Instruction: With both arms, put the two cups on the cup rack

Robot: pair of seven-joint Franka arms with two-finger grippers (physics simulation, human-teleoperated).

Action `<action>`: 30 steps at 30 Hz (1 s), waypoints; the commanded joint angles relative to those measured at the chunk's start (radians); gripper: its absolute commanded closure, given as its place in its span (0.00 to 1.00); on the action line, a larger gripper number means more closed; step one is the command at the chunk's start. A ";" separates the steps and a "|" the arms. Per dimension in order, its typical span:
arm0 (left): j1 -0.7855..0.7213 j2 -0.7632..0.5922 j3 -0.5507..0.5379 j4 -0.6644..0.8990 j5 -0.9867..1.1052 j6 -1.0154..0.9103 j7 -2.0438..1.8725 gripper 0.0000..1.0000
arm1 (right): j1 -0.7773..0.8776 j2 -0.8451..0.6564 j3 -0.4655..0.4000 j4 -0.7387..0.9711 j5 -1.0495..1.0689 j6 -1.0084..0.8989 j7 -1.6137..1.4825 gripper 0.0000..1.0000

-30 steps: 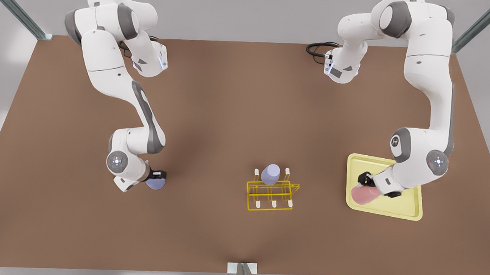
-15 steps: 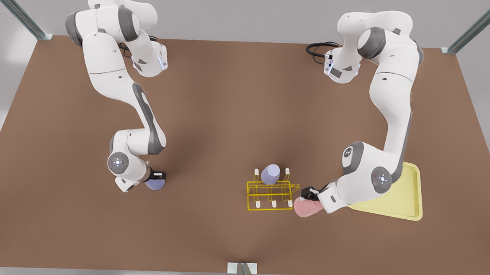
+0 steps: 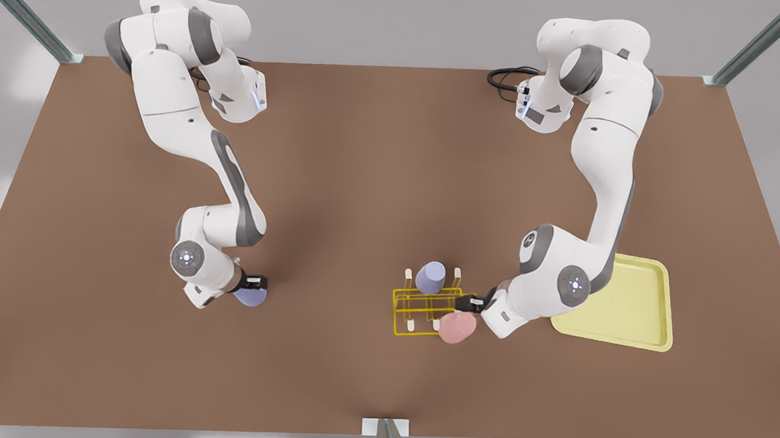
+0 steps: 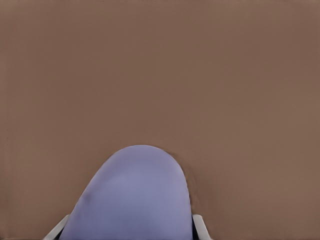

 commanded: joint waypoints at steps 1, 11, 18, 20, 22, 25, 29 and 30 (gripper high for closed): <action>0.019 -0.050 0.003 0.018 0.115 -0.179 -0.200 0.00 | -0.001 -0.004 0.026 0.026 0.006 -0.009 0.017 0.18; 0.064 -0.594 0.102 -0.379 0.209 -0.582 0.098 0.00 | 0.048 0.066 0.192 0.314 0.299 0.013 0.019 0.18; 0.101 -0.581 0.100 -0.370 0.148 -0.626 0.105 0.00 | 0.043 0.258 0.270 0.581 0.314 0.011 0.006 0.18; 0.101 -0.581 0.100 -0.368 0.149 -0.624 0.105 0.00 | 0.043 0.287 0.281 0.627 0.337 0.010 0.005 0.18; 0.101 -0.581 0.100 -0.368 0.148 -0.620 0.105 0.00 | 0.040 0.313 0.296 0.678 0.342 0.013 0.003 0.18; 0.101 -0.581 0.100 -0.370 0.146 -0.620 0.105 0.00 | 0.040 0.332 0.320 0.702 0.386 0.029 0.000 0.18; 0.101 -0.581 0.100 -0.370 0.145 -0.620 0.105 0.00 | 0.040 0.350 0.369 0.707 0.386 0.083 0.000 0.18; 0.101 -0.581 0.100 -0.370 0.145 -0.620 0.105 0.00 | 0.042 0.358 0.374 0.708 0.386 0.088 0.000 0.18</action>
